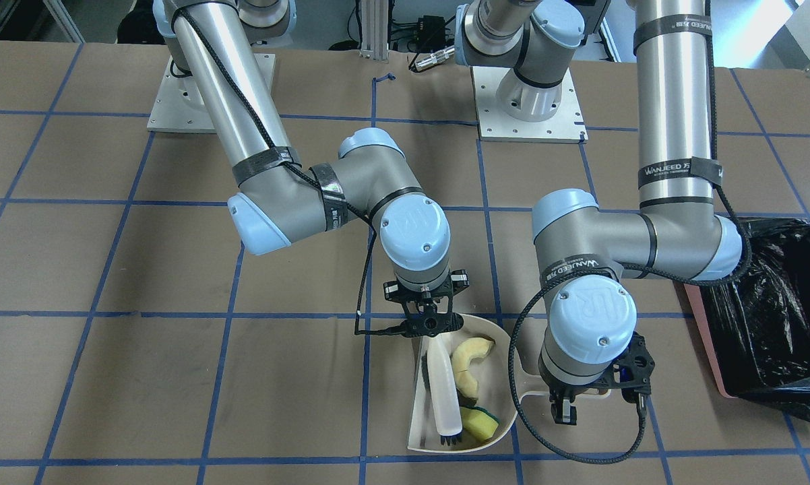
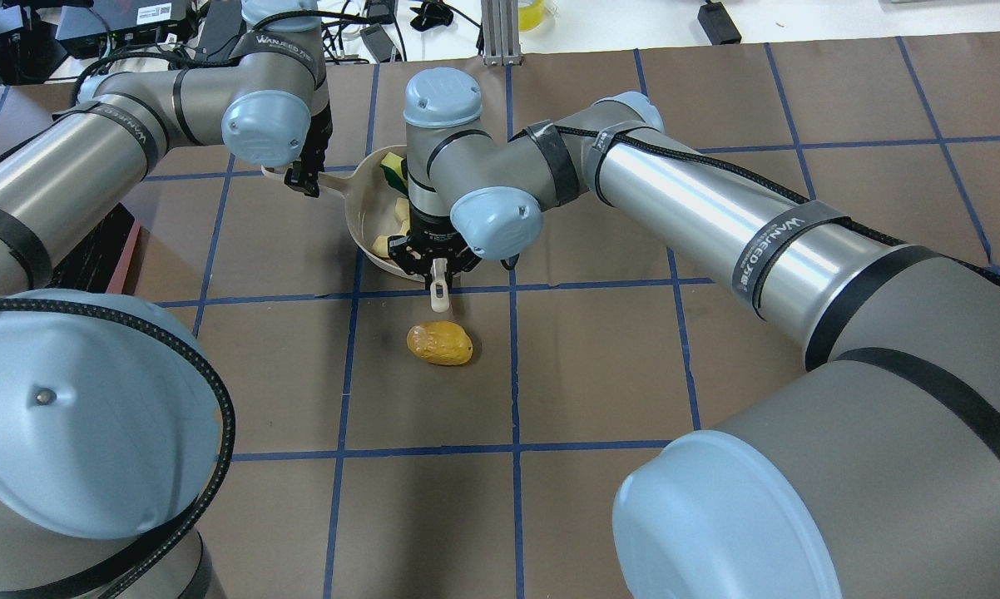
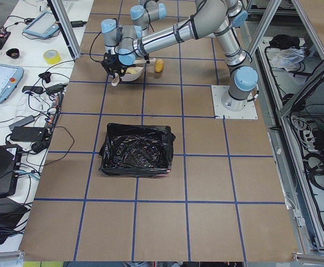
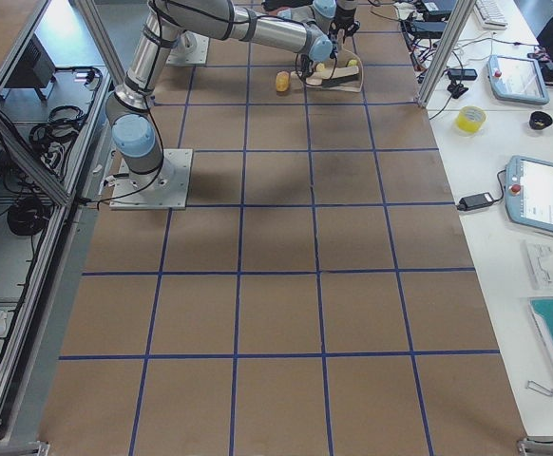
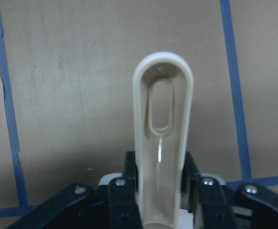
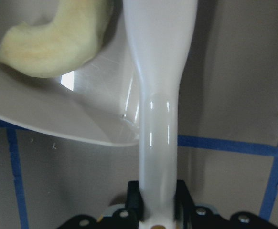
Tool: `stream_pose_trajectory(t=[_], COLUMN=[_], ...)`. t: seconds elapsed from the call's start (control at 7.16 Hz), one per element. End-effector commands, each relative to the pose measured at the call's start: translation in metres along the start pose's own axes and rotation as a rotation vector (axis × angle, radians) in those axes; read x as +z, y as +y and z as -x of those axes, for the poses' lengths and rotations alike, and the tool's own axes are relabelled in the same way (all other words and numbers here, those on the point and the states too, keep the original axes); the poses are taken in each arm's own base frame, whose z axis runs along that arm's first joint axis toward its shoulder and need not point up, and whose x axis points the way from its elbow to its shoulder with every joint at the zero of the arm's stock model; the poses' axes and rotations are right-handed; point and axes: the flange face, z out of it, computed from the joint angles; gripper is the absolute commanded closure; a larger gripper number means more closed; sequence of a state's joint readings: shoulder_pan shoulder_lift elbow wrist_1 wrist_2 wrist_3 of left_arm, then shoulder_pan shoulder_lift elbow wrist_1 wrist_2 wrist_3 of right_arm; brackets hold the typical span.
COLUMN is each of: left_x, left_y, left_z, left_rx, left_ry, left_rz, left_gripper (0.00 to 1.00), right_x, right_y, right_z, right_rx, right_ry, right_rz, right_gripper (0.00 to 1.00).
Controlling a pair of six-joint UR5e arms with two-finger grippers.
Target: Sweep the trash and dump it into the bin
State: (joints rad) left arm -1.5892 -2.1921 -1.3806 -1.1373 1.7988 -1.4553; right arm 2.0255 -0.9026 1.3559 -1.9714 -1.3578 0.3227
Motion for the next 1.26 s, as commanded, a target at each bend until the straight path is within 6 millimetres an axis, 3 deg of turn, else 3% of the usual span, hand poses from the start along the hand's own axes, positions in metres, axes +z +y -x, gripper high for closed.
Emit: stream_pose_trajectory(t=[0.0, 0.56, 0.7, 0.84, 0.98, 1.12], left_x=[0.002, -0.005, -0.009, -0.013, -0.012, -0.010], left_y=[0.001, 0.002, -0.001, -0.007, -0.030, -0.073], left_z=[0.002, 0.013, 0.013, 0.015, 0.015, 0.020], left_rx=[0.000, 0.017, 0.011, 0.048, 0.098, 0.086], left_ry=[-0.003, -0.006, 0.001, 0.009, 0.026, 0.040], left_rz=[0.007, 0.016, 0.039, 0.068, 0.139, 0.194], left_gripper=[1.00, 1.00, 1.00, 1.00, 1.00, 1.00], right_x=[-0.016, -0.085, -0.098, -0.125, -0.130, -0.138], right_y=[-0.004, 0.018, 0.024, 0.038, 0.052, 0.067], right_z=[0.001, -0.041, -0.063, -0.089, -0.095, -0.097], right_rx=[-0.015, 0.016, 0.043, 0.083, 0.111, 0.162], right_ry=[0.004, 0.233, 0.287, 0.309, 0.331, 0.346], right_rz=[-0.021, -0.002, 0.051, 0.093, 0.154, 0.191], right_gripper=[0.94, 0.93, 0.93, 0.93, 0.95, 0.96])
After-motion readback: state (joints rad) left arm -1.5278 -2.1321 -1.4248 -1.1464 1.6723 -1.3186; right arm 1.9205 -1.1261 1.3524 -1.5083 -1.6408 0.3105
